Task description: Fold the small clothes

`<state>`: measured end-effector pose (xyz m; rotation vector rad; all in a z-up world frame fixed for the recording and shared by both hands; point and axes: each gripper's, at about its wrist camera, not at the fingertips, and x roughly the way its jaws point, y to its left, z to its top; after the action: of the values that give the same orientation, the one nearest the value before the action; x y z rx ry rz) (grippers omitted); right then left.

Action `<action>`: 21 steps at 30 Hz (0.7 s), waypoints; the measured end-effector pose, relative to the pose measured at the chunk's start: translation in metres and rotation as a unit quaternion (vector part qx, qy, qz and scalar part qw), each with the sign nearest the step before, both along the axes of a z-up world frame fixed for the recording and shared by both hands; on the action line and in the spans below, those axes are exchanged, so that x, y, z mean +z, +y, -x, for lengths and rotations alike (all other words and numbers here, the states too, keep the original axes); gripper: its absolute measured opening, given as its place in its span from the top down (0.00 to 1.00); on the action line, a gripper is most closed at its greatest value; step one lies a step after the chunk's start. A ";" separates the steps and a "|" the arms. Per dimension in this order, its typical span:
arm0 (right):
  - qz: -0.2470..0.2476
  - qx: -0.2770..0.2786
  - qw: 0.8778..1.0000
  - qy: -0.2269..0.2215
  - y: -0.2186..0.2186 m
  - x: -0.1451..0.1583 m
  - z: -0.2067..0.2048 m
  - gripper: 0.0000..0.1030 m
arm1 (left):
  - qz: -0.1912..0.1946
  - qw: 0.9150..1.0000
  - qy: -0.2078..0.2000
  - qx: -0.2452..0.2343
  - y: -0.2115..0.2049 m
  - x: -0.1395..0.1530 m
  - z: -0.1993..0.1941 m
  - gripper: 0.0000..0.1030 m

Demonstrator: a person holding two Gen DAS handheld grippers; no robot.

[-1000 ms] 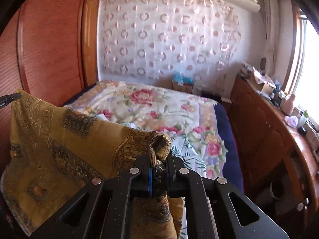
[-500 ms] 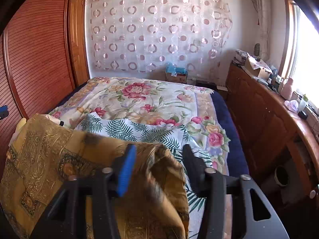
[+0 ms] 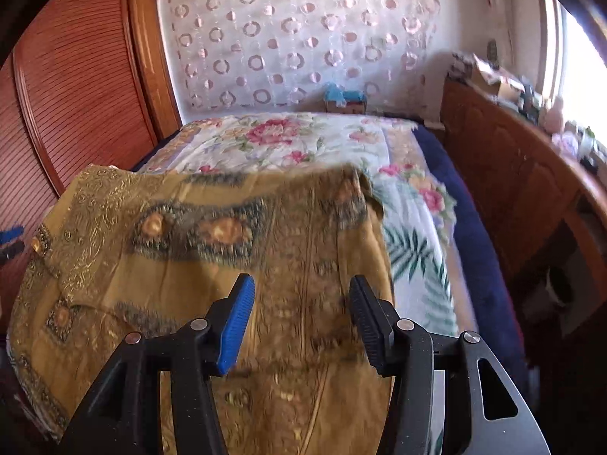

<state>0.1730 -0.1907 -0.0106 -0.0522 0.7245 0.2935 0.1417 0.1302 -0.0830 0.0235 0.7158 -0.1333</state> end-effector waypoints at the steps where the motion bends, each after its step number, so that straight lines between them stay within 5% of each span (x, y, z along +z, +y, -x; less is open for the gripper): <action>1: -0.006 -0.004 1.000 0.006 -0.006 -0.004 0.003 0.47 | 0.001 1.000 0.008 0.001 0.000 -0.005 0.000 0.24; 12: -0.026 -0.039 0.997 0.061 -0.052 -0.021 -0.001 0.47 | -0.017 0.997 0.071 0.003 -0.008 -0.040 -0.012 0.24; 21: -0.024 -0.039 0.997 0.066 -0.046 -0.017 -0.018 0.47 | -0.013 0.995 0.096 -0.004 -0.011 -0.050 -0.019 0.21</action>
<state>0.1909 -0.2364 -0.0276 0.0415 0.8479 0.2414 0.1603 0.1188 -0.1334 0.0397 0.9091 -0.1355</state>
